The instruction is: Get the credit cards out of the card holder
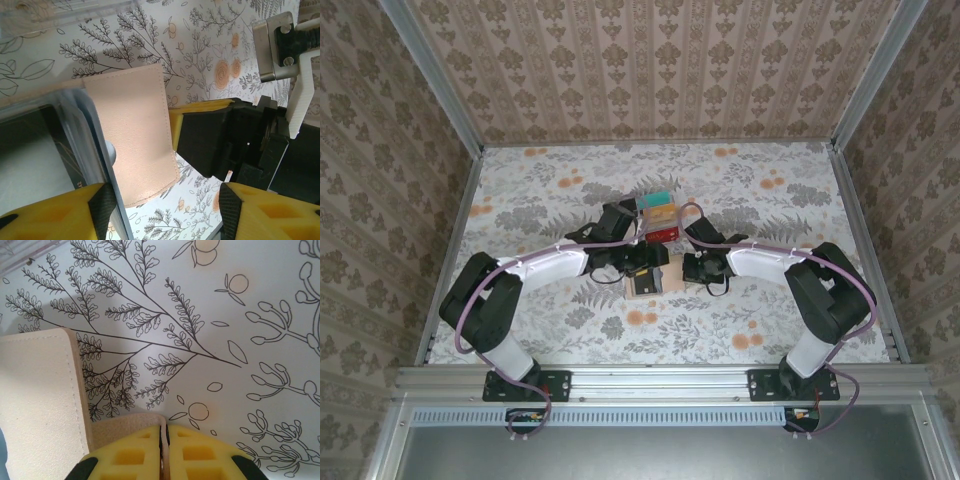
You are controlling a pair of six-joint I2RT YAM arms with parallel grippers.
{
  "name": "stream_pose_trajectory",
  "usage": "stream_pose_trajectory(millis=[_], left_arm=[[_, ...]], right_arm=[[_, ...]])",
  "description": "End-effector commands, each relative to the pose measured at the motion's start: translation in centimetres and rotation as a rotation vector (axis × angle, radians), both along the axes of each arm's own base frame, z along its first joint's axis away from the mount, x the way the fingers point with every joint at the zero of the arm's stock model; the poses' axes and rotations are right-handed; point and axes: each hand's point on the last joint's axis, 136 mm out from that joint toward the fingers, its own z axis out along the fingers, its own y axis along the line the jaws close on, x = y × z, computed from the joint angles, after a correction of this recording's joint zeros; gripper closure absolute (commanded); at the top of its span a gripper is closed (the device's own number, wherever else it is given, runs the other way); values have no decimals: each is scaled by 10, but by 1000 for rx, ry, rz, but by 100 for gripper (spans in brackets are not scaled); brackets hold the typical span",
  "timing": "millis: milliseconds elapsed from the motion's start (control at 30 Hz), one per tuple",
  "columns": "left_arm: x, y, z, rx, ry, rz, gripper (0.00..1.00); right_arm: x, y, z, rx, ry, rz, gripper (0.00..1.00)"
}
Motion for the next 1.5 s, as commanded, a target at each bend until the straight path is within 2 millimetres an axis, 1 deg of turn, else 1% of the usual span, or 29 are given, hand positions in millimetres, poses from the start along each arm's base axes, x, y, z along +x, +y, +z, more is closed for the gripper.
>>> stream_pose_trajectory(millis=[0,200,233,300,367,567,700,833,900,967,1033,1100,1167,1233,1333,1400,1467], left_arm=[[-7,-4,2,-32,13,-26,41],[-5,-9,-2,-39,20,-30,41],[-5,-9,-2,-41,22,-30,41],[-4,-10,-3,-41,25,-28,40],[-3,-11,-3,-39,25,-26,39],[-3,-14,-7,-37,31,-25,35],[-1,-10,-7,-26,19,-9,34],[4,8,-12,48,3,47,35],[4,18,-17,78,2,80,39],[4,21,-17,66,0,104,42],[4,24,-20,67,8,120,44],[3,27,-24,83,22,136,46],[3,29,-30,95,38,157,48],[3,29,-33,92,53,172,50],[3,27,-38,87,79,183,56],[2,23,-39,70,96,177,59],[2,22,-41,66,109,181,61]], right_arm=[[-4,5,-4,32,16,-2,89],[-5,5,-3,35,18,2,88],[-5,5,-1,35,14,3,86],[-5,5,2,32,8,12,79],[-2,2,9,18,-11,21,73],[7,-17,37,-16,-88,-5,59],[10,-24,55,-16,-141,-18,53],[11,-17,67,27,-173,9,53],[11,-11,72,47,-185,32,54],[12,-5,81,27,-222,66,55],[12,4,91,-24,-276,119,55],[11,17,97,-39,-299,163,56],[9,34,91,-25,-272,205,59],[6,49,80,-8,-227,228,63],[2,63,67,18,-176,232,67],[1,66,59,30,-148,213,68],[1,63,53,12,-135,192,70]])
